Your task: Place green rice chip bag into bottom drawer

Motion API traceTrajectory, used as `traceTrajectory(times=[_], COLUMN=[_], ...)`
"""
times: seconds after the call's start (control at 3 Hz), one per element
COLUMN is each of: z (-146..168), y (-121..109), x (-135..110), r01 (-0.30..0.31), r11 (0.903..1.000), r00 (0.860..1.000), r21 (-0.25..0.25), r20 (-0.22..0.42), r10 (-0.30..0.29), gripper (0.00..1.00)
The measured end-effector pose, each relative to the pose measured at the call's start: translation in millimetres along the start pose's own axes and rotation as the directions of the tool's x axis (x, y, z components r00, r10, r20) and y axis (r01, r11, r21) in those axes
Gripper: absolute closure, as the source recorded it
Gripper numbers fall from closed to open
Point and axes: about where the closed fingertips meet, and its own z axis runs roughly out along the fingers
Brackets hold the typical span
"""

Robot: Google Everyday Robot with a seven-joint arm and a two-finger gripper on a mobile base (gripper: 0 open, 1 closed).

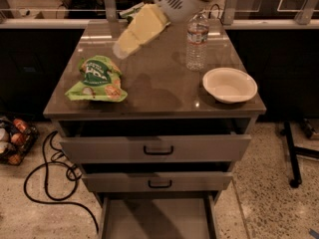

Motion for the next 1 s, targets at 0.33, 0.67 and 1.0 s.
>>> traceTrajectory(times=[0.33, 0.67, 1.0], z=[49.0, 94.0, 169.1], y=[-3.2, -3.2, -7.7], x=[10.3, 30.8, 33.8], r01=[-0.047, -0.118, -0.223], r11=[0.9983, 0.9925, 0.9746], r00=[0.985, 0.959, 0.929], r21=[0.033, 0.033, 0.011], r20=[-0.162, -0.255, -0.299], r10=[0.052, 0.122, 0.217], gripper=[0.00, 0.00, 0.00])
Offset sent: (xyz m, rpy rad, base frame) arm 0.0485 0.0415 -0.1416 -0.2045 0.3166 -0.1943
